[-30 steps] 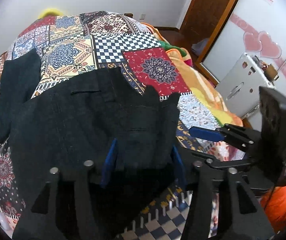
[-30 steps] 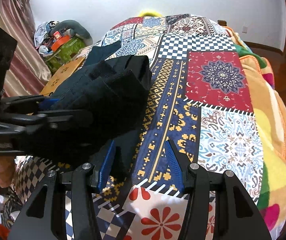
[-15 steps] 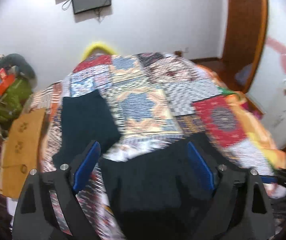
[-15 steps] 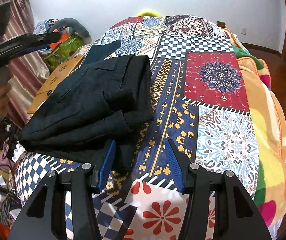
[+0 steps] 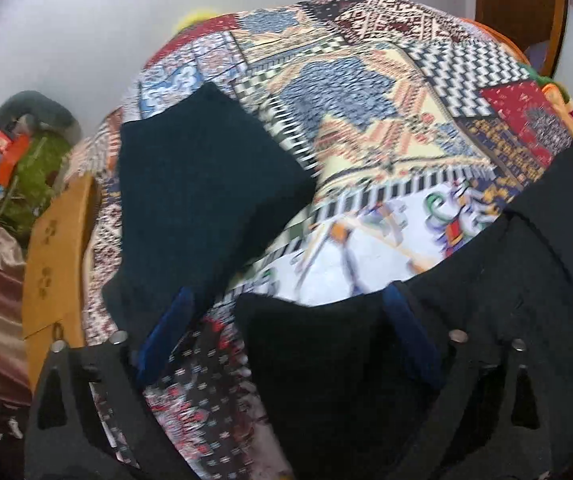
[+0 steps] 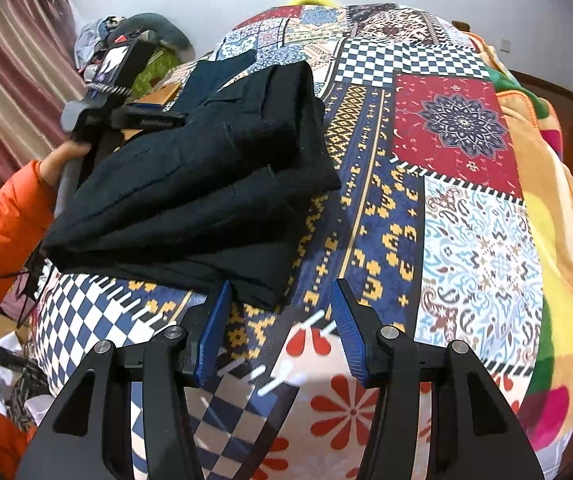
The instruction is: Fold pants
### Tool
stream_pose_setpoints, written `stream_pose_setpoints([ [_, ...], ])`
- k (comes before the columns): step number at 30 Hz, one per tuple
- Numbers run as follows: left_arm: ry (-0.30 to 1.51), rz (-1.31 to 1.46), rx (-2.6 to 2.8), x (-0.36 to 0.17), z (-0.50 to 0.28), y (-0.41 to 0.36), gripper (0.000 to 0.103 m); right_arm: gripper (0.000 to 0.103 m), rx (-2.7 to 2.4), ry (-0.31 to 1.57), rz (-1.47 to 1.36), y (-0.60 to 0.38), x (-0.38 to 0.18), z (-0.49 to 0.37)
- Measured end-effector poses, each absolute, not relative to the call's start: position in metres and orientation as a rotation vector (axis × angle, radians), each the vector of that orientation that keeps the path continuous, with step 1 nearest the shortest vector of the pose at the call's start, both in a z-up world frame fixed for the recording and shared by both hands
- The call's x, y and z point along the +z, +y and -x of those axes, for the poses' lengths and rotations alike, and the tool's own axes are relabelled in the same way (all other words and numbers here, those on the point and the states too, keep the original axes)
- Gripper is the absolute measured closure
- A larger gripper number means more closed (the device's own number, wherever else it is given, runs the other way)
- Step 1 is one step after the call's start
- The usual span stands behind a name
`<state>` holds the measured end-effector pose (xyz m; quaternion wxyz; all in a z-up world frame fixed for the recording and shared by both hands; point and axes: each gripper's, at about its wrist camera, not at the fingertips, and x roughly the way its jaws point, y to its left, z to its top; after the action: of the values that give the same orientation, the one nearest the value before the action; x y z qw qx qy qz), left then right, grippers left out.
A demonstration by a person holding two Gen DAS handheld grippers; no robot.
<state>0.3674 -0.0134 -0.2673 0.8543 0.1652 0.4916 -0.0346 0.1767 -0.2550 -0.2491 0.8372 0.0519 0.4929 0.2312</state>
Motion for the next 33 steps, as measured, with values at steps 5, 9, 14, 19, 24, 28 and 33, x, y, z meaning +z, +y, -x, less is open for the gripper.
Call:
stream_pose_setpoints([
  [5, 1.08, -0.301, -0.035, -0.264, -0.34, 0.021, 0.004, 0.055, 0.443, 1.044, -0.106, -0.259, -0.248, -0.205],
  [9, 1.128, -0.25, 0.03, -0.261, -0.303, 0.048, 0.004, 0.055, 0.395, 1.032, -0.066, -0.261, -0.242, -0.217],
  [14, 1.172, -0.109, 0.046, -0.259, -0.242, 0.065, 0.004, 0.055, 0.412, 0.975, -0.052, -0.258, -0.219, -0.21],
  [19, 1.124, -0.085, 0.045, -0.245, -0.203, 0.043, 0.004, 0.055, 0.458, 0.91, -0.071, -0.247, -0.196, -0.193],
  [24, 1.018, -0.217, 0.016, -0.227, -0.196, 0.013, 0.005, 0.055, 0.506, 0.871, -0.033, -0.226, -0.185, -0.179],
  [28, 0.942, -0.178, 0.023, -0.199, -0.208, 0.02, 0.005, 0.056, 0.531, 0.849, 0.007, -0.215, -0.181, -0.182],
  [33, 0.889, -0.081, -0.051, -0.172, -0.241, 0.026, 0.004, 0.056, 0.534, 0.848, -0.003, -0.21, -0.183, -0.208],
])
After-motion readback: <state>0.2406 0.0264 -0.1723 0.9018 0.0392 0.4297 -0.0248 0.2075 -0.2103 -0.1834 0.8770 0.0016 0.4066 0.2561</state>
